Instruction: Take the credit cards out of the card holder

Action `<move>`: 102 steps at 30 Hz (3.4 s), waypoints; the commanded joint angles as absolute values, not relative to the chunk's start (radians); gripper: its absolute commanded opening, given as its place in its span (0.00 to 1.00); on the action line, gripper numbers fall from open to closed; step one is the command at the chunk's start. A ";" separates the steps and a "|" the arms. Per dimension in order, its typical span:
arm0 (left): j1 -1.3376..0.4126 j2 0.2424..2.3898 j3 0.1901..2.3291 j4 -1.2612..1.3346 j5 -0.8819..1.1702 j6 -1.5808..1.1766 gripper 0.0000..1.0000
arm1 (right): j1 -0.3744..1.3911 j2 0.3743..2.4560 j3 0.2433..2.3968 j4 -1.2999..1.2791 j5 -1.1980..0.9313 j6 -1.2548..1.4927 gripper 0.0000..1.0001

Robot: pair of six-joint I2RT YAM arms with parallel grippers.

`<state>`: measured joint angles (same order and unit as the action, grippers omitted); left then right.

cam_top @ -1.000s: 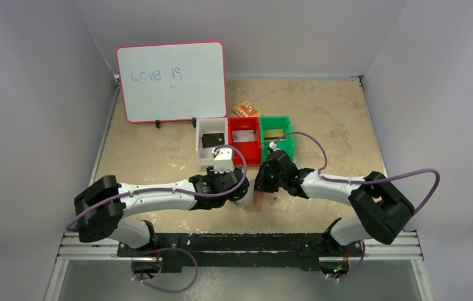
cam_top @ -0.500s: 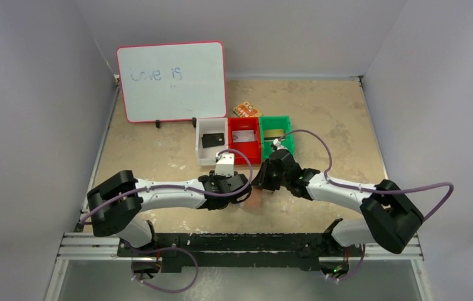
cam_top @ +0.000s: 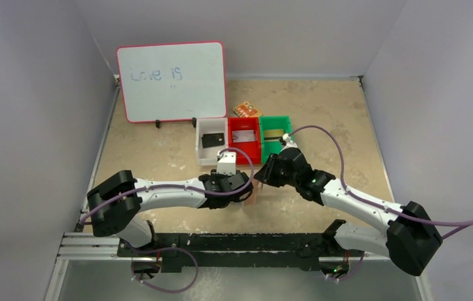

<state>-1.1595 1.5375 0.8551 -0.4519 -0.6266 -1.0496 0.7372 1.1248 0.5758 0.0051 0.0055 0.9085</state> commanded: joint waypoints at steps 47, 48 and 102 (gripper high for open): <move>-1.218 1.587 0.861 -0.248 -0.529 -1.026 0.38 | 0.723 1.413 0.492 0.280 -0.150 0.979 0.19; -1.218 1.577 0.861 -0.261 -0.541 -1.028 0.39 | 0.722 1.424 0.486 0.289 -0.154 0.979 0.19; -1.122 1.562 0.856 -0.379 -0.557 -0.966 0.33 | 0.712 1.480 0.406 0.526 -0.230 1.026 0.22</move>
